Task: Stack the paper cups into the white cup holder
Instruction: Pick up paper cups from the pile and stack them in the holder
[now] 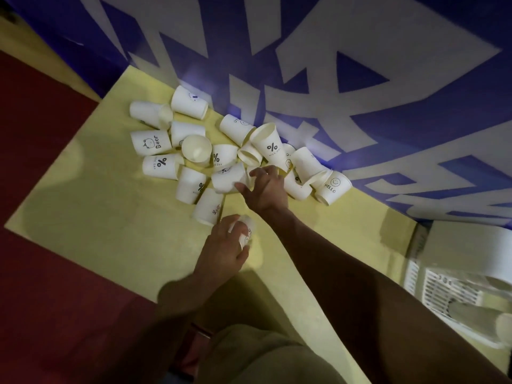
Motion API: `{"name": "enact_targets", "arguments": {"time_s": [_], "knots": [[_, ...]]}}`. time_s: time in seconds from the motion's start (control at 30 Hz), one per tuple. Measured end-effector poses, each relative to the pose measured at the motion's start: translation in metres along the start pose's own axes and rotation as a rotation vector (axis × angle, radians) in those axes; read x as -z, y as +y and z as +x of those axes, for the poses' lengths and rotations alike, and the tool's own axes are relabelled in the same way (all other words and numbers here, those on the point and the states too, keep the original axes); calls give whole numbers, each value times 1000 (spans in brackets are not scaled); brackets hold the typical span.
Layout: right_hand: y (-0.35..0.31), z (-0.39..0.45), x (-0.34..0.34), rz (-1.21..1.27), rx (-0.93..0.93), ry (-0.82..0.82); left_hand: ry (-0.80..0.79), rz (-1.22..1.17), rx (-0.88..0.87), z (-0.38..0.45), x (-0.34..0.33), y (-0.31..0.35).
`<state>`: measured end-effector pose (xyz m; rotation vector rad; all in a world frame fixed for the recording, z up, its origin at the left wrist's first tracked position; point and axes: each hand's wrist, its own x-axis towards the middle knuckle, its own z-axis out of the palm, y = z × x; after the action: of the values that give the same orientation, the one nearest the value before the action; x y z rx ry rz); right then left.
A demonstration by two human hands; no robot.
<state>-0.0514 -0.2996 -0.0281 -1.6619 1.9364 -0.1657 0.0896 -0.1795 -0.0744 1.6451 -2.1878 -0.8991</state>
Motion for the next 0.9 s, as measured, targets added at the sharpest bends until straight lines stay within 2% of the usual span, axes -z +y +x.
{"name": "enact_targets", "arguments": {"time_s": [0.13, 0.23, 0.47, 0.57, 0.7, 0.9], "knots": [[-2, 8, -7, 124, -30, -16, -58, -11, -8, -6, 7, -5], [10, -3, 4, 189, 80, 29, -76, -26, -28, -5, 11, 0], [97, -87, 54, 88, 267, 189, -99, -15, -139, 2, 11, 30], [136, -136, 67, 14, 233, 243, -142, -4, -150, -2, 7, 55], [178, -197, 77, 37, 128, 246, -241, 20, -175, -10, -8, 91], [246, -268, 91, 43, 70, 243, -276, 53, -234, -32, -39, 165]]}}
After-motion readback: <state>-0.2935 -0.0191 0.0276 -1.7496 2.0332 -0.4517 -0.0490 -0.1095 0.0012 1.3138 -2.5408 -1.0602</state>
